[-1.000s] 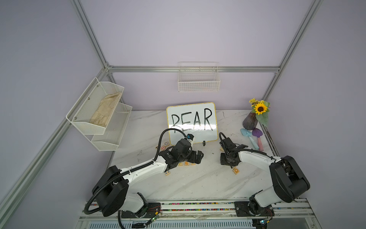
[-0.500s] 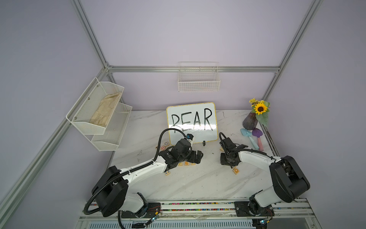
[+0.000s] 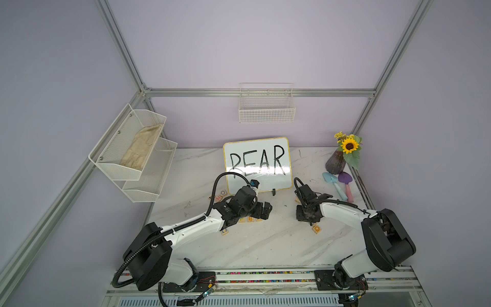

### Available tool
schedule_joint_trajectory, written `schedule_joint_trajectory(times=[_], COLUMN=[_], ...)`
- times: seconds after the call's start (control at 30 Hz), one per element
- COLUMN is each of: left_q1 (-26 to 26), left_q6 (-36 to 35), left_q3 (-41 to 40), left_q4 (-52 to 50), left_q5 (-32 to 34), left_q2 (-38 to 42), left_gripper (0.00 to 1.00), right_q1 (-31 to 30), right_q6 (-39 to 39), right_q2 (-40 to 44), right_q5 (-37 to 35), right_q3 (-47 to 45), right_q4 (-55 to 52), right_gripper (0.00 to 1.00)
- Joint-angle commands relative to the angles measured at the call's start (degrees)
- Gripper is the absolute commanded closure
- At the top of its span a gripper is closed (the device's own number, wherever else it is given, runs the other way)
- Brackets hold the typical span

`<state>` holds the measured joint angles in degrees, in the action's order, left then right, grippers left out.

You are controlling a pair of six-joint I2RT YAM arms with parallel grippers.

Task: Spell the uppercase word “pear” with letter blocks
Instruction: Pick up the letter block from the center of the board.

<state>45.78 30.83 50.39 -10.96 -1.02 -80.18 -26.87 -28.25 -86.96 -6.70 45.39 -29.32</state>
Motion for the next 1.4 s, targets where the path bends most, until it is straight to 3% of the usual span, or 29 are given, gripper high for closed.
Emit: schedule_joint_trajectory(times=[0.0, 0.8, 1.37], left_q1=[0.2, 0.19, 0.24], left_q6=[-0.33, -0.33, 0.97], left_q3=[4.11, 2.88, 0.2], left_q4=[0.71, 0.46, -0.56], left_q5=[0.64, 1.89, 6.09], left_q2=[1.7, 3.14, 7.59], left_gripper=[0.0, 0.0, 0.0], right_q1=[0.42, -0.5, -11.74], right_q6=[-1.01, -1.84, -3.78], right_q2=[0.65, 4.34, -0.86], right_q5=[-1.04, -1.2, -3.76], right_q3=[-1.22, 2.83, 11.43], right_q4=[-1.18, -4.17, -2.12], right_gripper=[0.63, 0.72, 0.72])
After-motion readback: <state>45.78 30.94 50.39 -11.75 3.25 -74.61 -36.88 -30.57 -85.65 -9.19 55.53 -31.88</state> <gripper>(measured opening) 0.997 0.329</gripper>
